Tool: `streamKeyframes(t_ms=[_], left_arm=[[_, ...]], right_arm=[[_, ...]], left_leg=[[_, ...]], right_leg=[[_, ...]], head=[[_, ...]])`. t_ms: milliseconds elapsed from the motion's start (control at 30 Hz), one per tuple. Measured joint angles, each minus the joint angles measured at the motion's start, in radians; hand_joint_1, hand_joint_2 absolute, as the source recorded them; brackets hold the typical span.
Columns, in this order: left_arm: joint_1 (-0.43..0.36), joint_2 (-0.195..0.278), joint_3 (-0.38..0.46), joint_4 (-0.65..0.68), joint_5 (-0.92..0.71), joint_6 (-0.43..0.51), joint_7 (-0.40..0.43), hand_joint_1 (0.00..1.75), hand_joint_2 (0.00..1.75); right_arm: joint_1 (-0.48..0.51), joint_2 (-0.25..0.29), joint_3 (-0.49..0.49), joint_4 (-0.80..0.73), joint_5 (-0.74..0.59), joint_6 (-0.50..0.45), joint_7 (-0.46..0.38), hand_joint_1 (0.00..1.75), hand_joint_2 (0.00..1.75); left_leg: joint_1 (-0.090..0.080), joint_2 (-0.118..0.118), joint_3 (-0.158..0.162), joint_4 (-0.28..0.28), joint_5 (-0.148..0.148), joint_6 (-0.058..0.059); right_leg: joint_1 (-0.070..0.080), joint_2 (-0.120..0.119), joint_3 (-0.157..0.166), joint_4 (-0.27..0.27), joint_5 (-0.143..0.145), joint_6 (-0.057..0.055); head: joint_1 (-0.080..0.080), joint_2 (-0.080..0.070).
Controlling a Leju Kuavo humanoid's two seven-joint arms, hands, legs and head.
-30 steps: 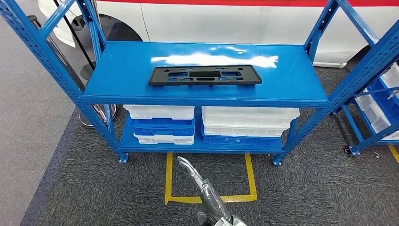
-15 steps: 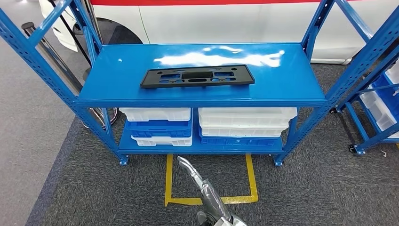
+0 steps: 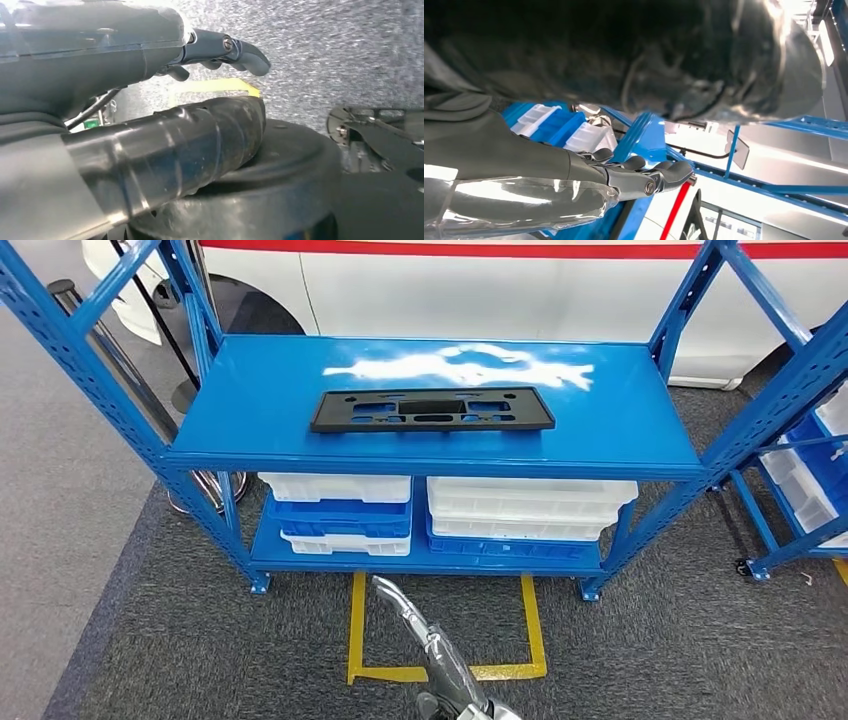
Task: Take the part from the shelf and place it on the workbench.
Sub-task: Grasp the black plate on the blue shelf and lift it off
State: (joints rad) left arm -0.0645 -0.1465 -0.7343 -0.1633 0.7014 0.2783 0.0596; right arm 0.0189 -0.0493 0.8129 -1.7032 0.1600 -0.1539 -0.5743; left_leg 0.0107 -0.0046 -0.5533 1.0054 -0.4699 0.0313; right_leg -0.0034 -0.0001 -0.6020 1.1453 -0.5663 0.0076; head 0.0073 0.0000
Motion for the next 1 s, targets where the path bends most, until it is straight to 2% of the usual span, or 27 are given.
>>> streamKeyframes(t_ms=[67,100,133,167,200,233,267,300,400,433,500,567,600,633,667,733,767,833,933,1000], left_arm=[[-0.001,0.000,0.000,0.000,0.001,0.000,0.000,0.00,0.00],[0.000,0.000,0.000,0.000,0.002,0.000,0.000,0.00,0.00],[0.000,0.000,0.000,0.000,0.002,0.000,0.001,0.00,0.00],[0.001,0.000,0.000,0.000,0.003,0.000,0.001,0.00,0.00],[0.001,0.000,0.000,0.000,0.003,0.000,0.001,0.00,0.00],[0.000,-0.001,0.000,0.000,0.003,0.000,0.001,0.00,0.00],[0.000,-0.001,0.000,0.000,0.003,0.000,0.001,0.00,0.00],[0.000,-0.002,0.000,0.000,0.003,0.000,0.001,0.00,0.00],[-0.002,-0.002,0.000,0.000,0.003,0.000,0.001,0.00,0.00],[-0.002,-0.002,0.000,0.000,0.003,0.000,0.001,0.00,0.00],[-0.003,-0.001,0.000,0.000,0.003,0.001,0.001,0.00,0.00],[-0.003,-0.001,0.000,0.000,0.003,0.001,0.000,0.00,0.00],[-0.003,0.000,0.000,0.000,0.003,0.001,0.000,0.00,0.00],[-0.003,0.000,0.000,0.000,0.004,0.001,0.000,0.00,0.00],[-0.002,0.000,0.000,0.000,0.004,0.001,0.000,0.00,0.00],[-0.002,0.001,0.000,0.000,0.005,0.001,0.000,0.00,0.00],[-0.002,0.001,0.000,0.000,0.005,0.000,0.000,0.00,0.00],[-0.001,0.001,0.000,0.001,0.006,0.000,0.001,0.00,0.00],[0.001,0.000,0.000,0.001,0.006,0.000,0.001,0.00,0.00],[0.001,-0.002,0.000,0.001,0.006,-0.001,0.002,0.00,0.00]], right_arm=[[0.000,0.000,0.000,0.000,0.000,0.001,0.000,0.00,0.00],[0.000,0.000,0.000,0.000,0.000,0.002,0.000,0.00,0.00],[0.000,0.000,0.000,0.000,0.000,0.003,0.000,0.00,0.00],[0.000,0.000,0.000,0.000,0.000,0.004,0.000,0.00,0.00],[0.000,0.000,0.000,0.000,0.000,0.005,0.000,0.00,0.00],[0.000,0.000,0.000,0.000,0.000,0.005,0.000,0.00,0.00],[0.000,0.000,0.000,0.000,-0.001,0.005,0.000,0.00,0.00],[0.000,0.000,0.000,0.000,-0.001,0.005,0.000,0.00,0.00],[0.001,0.000,0.000,0.000,-0.001,0.005,0.000,0.00,0.00],[0.000,0.001,0.000,0.000,-0.001,0.005,0.000,0.00,0.00],[0.000,0.002,0.000,0.000,-0.001,0.006,0.000,0.00,0.00],[0.000,0.002,0.000,0.000,-0.001,0.006,0.000,0.00,0.00],[0.000,0.002,0.000,0.000,-0.001,0.006,0.000,0.00,0.00],[0.000,0.002,0.000,0.000,-0.001,0.006,0.000,0.00,0.00],[0.000,0.002,0.000,0.000,-0.001,0.006,0.000,0.00,0.00],[0.000,0.002,0.000,0.000,-0.001,0.006,0.000,0.00,0.00],[0.000,0.002,0.000,0.000,-0.001,0.006,0.000,0.00,0.00],[0.000,0.002,0.000,0.000,-0.001,0.007,0.000,0.00,0.00],[0.000,0.001,0.000,0.000,-0.001,0.007,0.000,0.00,0.00],[0.000,0.001,0.000,0.000,-0.001,0.007,-0.001,0.00,0.00]], left_leg=[[0.000,0.001,0.003,0.000,-0.004,0.005],[0.000,0.000,0.005,0.001,-0.006,0.005],[0.000,-0.001,0.009,0.001,-0.009,0.004],[0.001,-0.002,0.014,0.002,-0.013,0.002],[0.002,-0.003,0.020,0.003,-0.019,-0.001],[0.000,-0.004,0.024,0.006,-0.025,-0.007],[-0.002,-0.004,0.026,0.009,-0.030,-0.012],[-0.003,-0.004,0.026,0.010,-0.034,-0.018],[-0.002,-0.003,0.029,0.010,-0.043,-0.034],[0.000,-0.002,0.024,0.024,-0.054,-0.039],[0.002,-0.002,-0.014,0.109,-0.100,-0.045],[0.001,-0.002,-0.086,0.242,-0.152,-0.049],[0.001,-0.002,-0.114,0.287,-0.159,-0.049],[0.001,-0.002,-0.125,0.296,-0.145,-0.048],[0.001,-0.002,-0.116,0.263,-0.111,-0.045],[-0.001,-0.001,-0.067,0.138,-0.031,-0.036],[-0.003,-0.001,-0.042,0.080,-0.008,-0.030],[-0.008,-0.002,-0.021,0.031,-0.004,-0.023],[-0.005,-0.002,-0.010,0.012,-0.002,-0.011],[0.001,0.000,0.003,-0.002,-0.001,0.000]], right_leg=[[-0.005,0.000,-0.074,0.127,-0.044,0.006],[-0.008,0.000,-0.098,0.161,-0.044,0.008],[-0.010,0.000,-0.102,0.155,-0.022,0.010],[-0.013,0.000,-0.087,0.113,0.015,0.011],[-0.016,-0.001,-0.060,0.045,0.056,0.011],[-0.016,0.000,-0.033,-0.018,0.084,0.010],[-0.015,0.000,-0.013,-0.064,0.100,0.008],[-0.014,0.001,-0.003,-0.088,0.102,0.005],[-0.011,0.005,0.002,-0.097,0.095,-0.012],[-0.012,0.005,0.006,-0.101,0.094,-0.019],[-0.012,0.001,0.014,-0.106,0.091,-0.031],[-0.009,-0.002,0.019,-0.106,0.086,-0.039],[-0.007,-0.002,0.023,-0.106,0.083,-0.040],[-0.006,-0.001,0.028,-0.106,0.079,-0.041],[-0.004,0.000,0.035,-0.106,0.074,-0.041],[-0.002,0.002,0.049,-0.106,0.064,-0.038],[0.000,0.003,0.054,-0.105,0.059,-0.034],[0.001,0.002,0.056,-0.106,0.054,-0.025],[0.000,0.001,0.057,-0.102,0.046,-0.009],[-0.001,0.001,0.024,-0.032,0.010,0.000]], head=[[0.000,0.000],[0.000,0.000],[0.000,0.000],[0.000,0.000],[0.000,0.000],[0.000,0.000],[0.000,0.000],[0.000,0.000],[0.000,0.000],[0.000,0.000],[0.000,0.000],[0.000,0.000],[0.000,0.000],[0.000,0.000],[0.000,0.000],[0.000,0.000],[0.000,0.000],[0.000,0.000],[0.000,0.000],[0.000,0.000]])
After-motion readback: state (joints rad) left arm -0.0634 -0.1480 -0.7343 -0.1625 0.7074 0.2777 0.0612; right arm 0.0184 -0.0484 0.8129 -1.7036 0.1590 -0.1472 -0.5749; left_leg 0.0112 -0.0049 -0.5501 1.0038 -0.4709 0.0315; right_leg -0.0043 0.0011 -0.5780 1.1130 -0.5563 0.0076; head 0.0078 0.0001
